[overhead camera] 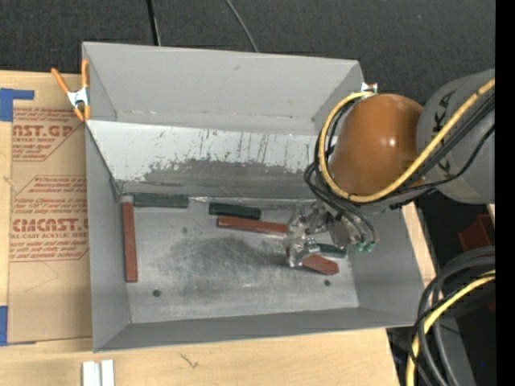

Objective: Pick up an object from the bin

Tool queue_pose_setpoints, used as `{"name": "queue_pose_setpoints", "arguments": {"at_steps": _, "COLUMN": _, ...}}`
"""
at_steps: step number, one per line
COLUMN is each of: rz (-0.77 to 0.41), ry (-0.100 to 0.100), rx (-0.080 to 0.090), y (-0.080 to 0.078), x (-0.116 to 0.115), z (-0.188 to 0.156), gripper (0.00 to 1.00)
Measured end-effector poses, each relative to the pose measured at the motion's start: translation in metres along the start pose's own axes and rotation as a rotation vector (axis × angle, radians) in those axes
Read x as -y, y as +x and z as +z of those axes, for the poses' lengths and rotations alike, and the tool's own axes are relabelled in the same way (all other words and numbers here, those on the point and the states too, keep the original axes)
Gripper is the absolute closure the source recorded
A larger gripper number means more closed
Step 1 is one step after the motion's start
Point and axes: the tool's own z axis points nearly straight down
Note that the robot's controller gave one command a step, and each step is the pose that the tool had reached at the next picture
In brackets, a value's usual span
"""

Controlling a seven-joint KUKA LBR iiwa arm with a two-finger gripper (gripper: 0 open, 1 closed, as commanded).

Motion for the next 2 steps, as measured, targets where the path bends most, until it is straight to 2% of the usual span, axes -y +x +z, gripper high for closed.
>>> {"name": "queue_pose_setpoints", "arguments": {"at_steps": 1, "rz": -0.006, "ry": 0.000, "rx": 0.001, "y": 0.0017, "x": -0.0072, "z": -0.0632, "gripper": 1.00}}
{"name": "queue_pose_setpoints", "arguments": {"at_steps": 2, "rz": -0.006, "ry": 0.000, "rx": 0.001, "y": 0.0017, "x": -0.0072, "z": -0.0632, "gripper": 1.00}}
